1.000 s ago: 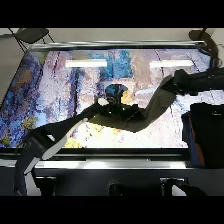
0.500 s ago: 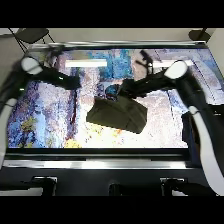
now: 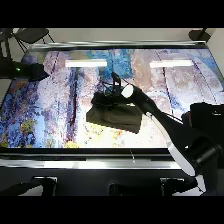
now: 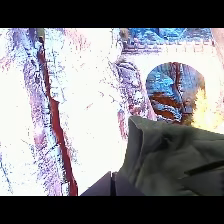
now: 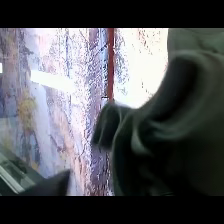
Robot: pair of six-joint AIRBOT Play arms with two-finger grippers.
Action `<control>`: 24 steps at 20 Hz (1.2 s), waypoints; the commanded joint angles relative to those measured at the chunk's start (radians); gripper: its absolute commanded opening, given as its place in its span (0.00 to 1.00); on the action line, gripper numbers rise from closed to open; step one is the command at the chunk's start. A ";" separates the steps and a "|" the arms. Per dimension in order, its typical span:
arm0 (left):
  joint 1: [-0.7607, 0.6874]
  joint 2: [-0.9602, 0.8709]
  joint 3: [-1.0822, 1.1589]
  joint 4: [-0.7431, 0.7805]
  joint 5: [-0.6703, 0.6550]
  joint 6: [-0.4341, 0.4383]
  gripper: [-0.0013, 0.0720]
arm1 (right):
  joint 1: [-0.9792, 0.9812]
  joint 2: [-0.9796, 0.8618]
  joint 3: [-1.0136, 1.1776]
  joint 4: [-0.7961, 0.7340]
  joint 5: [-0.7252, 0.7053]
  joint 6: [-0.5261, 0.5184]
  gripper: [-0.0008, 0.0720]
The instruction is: Fold the shirts.
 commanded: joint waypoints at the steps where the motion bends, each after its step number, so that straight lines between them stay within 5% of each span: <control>1: -0.034 0.013 0.001 0.000 -0.007 0.000 0.06 | 0.006 -0.024 0.001 0.005 -0.048 0.036 0.98; 7: -0.036 0.013 0.001 0.007 -0.007 0.012 0.06 | -0.312 0.154 0.001 -0.418 0.448 0.032 0.96; 10: -0.036 0.013 0.001 0.007 -0.007 0.011 0.06 | -0.528 0.163 -0.087 -0.463 0.665 -0.034 0.88; 12: -0.037 0.013 0.001 0.006 -0.007 0.010 0.06 | -0.594 0.162 -0.240 -0.340 0.636 -0.099 0.80; 16: -0.038 0.013 0.001 -0.005 -0.007 -0.012 0.06 | -0.578 0.131 -0.457 0.024 0.401 -0.307 0.80; 18: -0.038 0.013 0.001 -0.005 -0.007 -0.012 0.06 | -0.557 0.086 -0.467 0.090 0.355 -0.338 0.79; 19: -0.038 0.013 0.001 -0.005 -0.007 -0.019 0.06 | -0.548 0.062 -0.467 0.119 0.332 -0.339 0.70; 21: -0.038 0.012 0.001 -0.005 -0.007 -0.019 0.06 | -0.547 0.051 -0.465 0.211 0.266 -0.398 0.13; 24: -0.038 0.008 0.001 -0.005 -0.007 -0.019 0.06 | -0.604 0.103 -0.399 0.268 0.307 -0.496 0.07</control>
